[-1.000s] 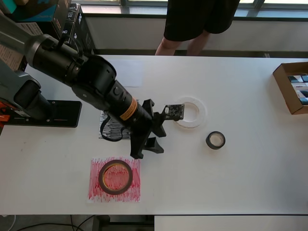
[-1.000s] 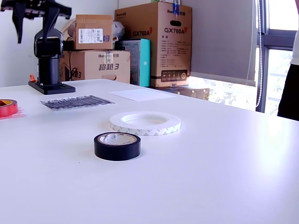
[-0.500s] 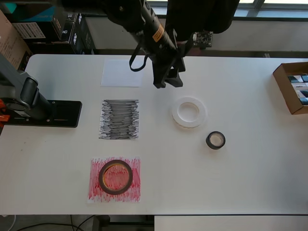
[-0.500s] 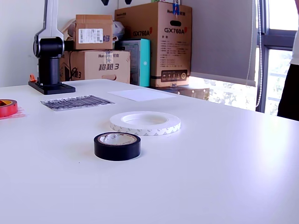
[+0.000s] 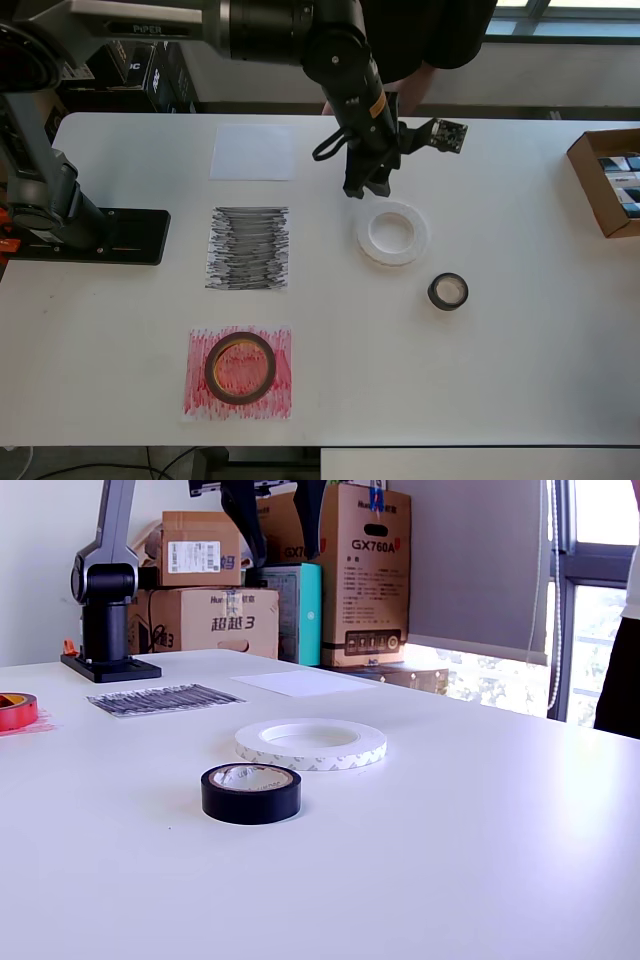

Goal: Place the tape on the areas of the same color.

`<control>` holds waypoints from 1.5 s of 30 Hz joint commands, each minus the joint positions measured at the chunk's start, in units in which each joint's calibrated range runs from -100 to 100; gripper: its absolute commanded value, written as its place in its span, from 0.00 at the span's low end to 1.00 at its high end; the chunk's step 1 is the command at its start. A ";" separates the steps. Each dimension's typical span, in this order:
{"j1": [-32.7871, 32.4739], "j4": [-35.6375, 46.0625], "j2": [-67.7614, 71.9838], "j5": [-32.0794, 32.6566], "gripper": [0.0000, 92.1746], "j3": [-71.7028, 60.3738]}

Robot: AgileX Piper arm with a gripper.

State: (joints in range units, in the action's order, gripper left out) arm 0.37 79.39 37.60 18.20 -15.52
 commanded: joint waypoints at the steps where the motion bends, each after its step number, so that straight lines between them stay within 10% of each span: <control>1: -0.23 -0.69 2.15 1.70 0.59 0.21; 45: 3.40 -0.60 20.67 10.05 0.59 -4.16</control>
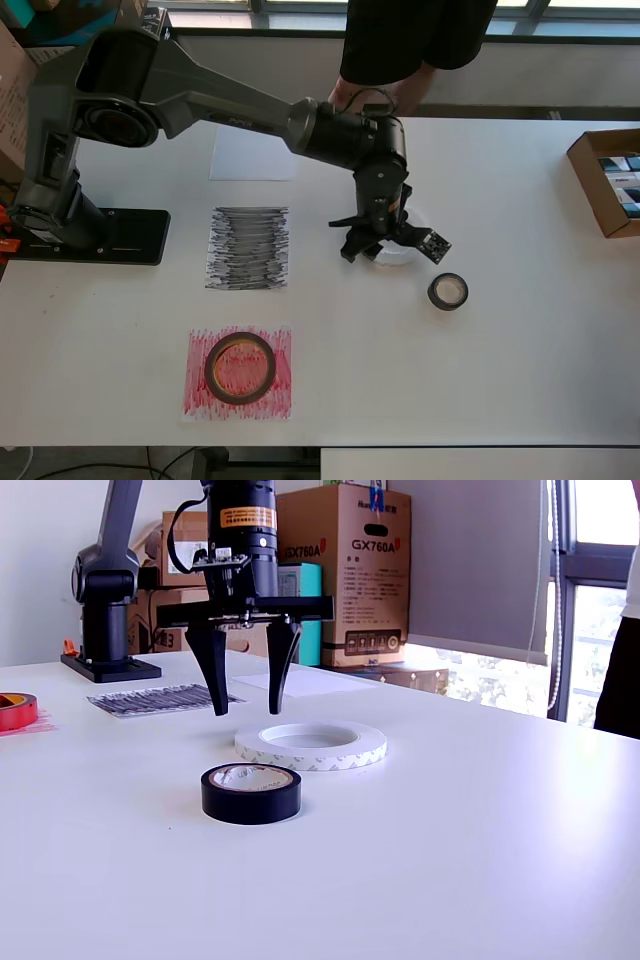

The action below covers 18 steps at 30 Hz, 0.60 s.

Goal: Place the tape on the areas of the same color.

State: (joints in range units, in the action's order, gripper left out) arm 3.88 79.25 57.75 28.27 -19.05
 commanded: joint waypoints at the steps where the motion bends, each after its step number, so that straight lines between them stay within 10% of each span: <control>1: -0.10 -0.47 0.81 -0.02 0.59 -0.63; 18: -0.10 -0.47 3.06 -0.10 0.59 -2.17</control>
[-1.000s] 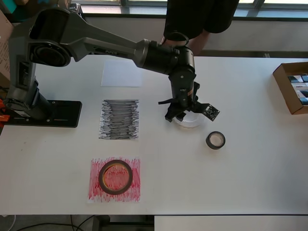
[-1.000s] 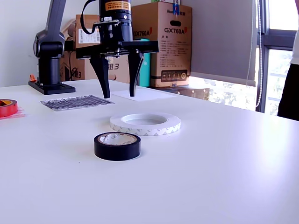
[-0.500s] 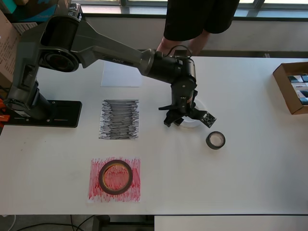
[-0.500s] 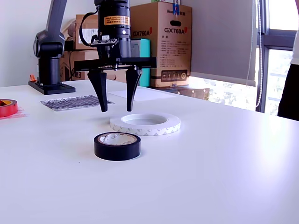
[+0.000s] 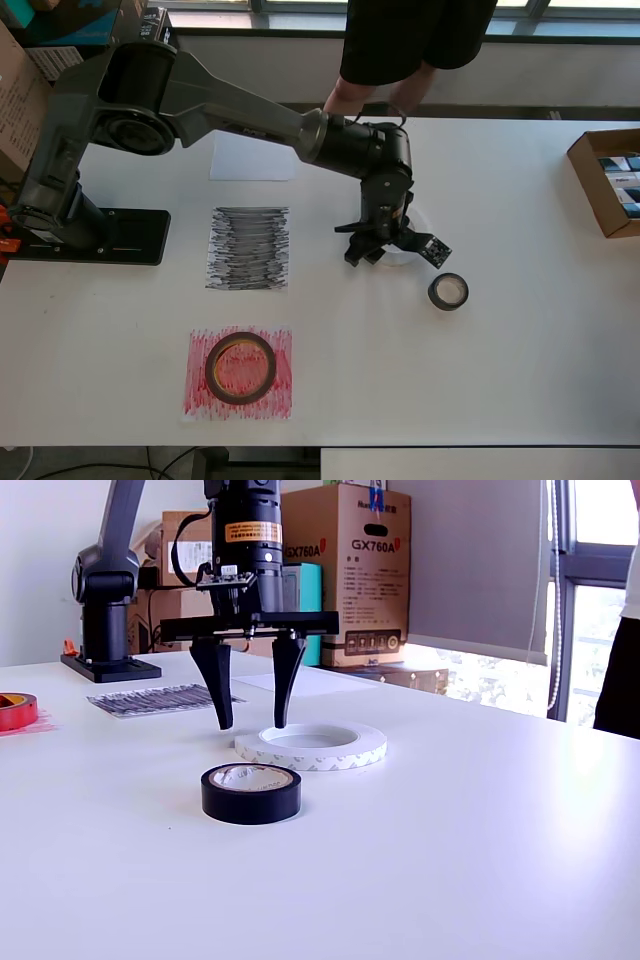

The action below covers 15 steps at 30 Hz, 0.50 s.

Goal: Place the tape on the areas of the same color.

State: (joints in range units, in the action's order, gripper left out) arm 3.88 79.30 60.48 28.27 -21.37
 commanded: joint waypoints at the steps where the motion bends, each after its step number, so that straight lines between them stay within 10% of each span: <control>1: -0.10 -0.52 0.42 -0.10 0.59 0.15; 15: 0.06 -0.52 0.51 -0.10 0.59 0.61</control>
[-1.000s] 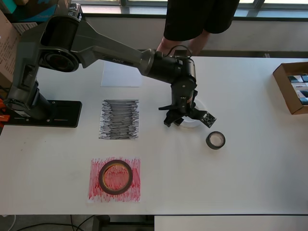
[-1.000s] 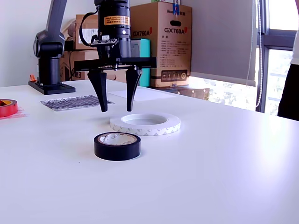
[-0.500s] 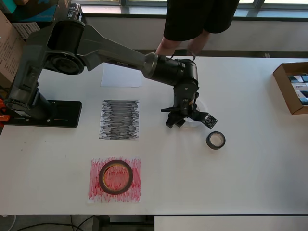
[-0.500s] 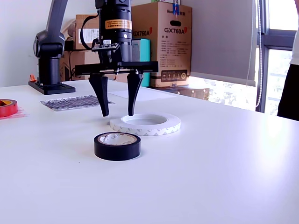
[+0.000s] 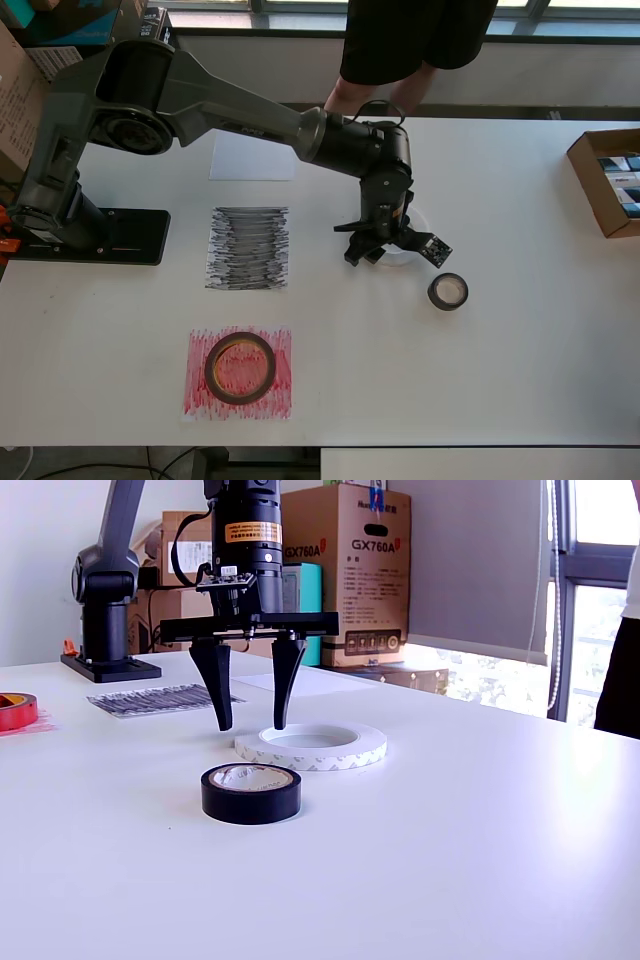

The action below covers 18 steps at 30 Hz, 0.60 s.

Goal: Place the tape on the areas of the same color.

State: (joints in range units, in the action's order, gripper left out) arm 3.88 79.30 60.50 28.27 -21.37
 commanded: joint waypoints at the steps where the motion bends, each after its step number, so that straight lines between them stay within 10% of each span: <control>1: 0.06 -0.52 0.49 -0.10 0.59 0.70; 18: 1.16 -0.43 1.05 -0.35 0.46 0.88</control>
State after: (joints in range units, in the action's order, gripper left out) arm 4.73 79.30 61.42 28.27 -20.14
